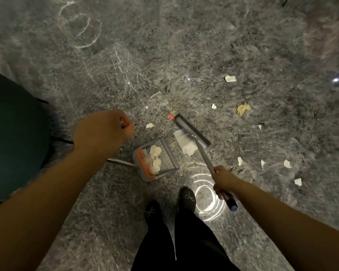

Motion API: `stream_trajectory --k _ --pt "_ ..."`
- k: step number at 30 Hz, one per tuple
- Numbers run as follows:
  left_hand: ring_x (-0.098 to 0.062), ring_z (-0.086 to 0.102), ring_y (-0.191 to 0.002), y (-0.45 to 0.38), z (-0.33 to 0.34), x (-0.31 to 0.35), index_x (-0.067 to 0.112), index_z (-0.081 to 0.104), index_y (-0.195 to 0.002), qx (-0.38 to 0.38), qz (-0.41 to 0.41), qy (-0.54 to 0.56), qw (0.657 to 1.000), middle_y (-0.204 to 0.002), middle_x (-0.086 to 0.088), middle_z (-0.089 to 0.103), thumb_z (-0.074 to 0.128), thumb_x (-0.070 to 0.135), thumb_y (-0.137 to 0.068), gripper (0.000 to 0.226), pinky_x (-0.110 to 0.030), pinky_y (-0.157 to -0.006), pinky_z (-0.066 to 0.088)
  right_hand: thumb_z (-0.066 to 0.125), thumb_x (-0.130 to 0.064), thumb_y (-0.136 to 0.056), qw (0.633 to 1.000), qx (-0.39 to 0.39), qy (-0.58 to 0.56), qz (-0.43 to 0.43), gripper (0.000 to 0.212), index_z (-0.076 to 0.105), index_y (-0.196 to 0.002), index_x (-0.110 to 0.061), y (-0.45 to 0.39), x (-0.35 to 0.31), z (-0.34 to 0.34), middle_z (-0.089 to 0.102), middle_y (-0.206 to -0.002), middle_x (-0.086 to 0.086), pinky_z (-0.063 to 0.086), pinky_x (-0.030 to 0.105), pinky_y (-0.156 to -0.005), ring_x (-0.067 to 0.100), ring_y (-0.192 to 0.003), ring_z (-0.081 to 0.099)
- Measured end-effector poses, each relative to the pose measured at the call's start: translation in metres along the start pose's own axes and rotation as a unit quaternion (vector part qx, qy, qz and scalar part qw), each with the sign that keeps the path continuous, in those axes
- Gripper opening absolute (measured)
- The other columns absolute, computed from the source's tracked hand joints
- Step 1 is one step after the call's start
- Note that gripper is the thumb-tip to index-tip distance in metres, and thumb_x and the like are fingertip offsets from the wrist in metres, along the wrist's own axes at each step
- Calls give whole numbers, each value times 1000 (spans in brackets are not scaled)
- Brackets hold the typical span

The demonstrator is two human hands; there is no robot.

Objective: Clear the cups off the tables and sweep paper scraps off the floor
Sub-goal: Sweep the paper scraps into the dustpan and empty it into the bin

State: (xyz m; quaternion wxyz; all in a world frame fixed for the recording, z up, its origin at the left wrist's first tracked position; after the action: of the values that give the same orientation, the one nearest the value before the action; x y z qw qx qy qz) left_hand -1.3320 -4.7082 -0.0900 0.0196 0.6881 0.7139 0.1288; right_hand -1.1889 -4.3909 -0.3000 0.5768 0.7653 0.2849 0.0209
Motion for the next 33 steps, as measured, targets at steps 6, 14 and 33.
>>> stream_trajectory --k 6,14,33 --pt "-20 53 -60 -5 -3 0 29 59 -80 9 9 -7 1000 -62 6 52 53 55 -89 29 -30 -60 43 36 -8 -96 999 -46 -6 -20 33 37 -129 -8 18 8 39 51 -78 14 41 32 -48 23 -55 49" --pt "-25 54 -65 0 -2 -2 30 52 -79 28 26 -6 999 -64 3 50 56 55 -88 26 -33 -62 45 37 -15 -99 987 -103 -120 10 26 37 -125 -17 53 20 81 48 -57 14 38 20 -33 17 -29 44" --pt "-16 45 -57 51 -12 -66 29 62 -80 49 -34 42 997 -61 8 50 59 50 -89 23 -28 -55 33 37 -21 -102 954 -132 -270 25 21 46 -120 -26 133 -19 59 39 -54 4 29 12 -35 7 -30 31"
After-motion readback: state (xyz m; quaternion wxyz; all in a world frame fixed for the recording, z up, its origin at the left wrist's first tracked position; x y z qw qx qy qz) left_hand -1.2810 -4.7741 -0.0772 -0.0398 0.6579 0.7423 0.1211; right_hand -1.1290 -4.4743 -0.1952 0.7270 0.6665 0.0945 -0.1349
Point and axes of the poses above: each hand's wrist, its own y-axis away from the middle knuckle, its own z-axis out of the palm, x = y × z, the point moved 8 cm from there along -y, towards the middle knuckle
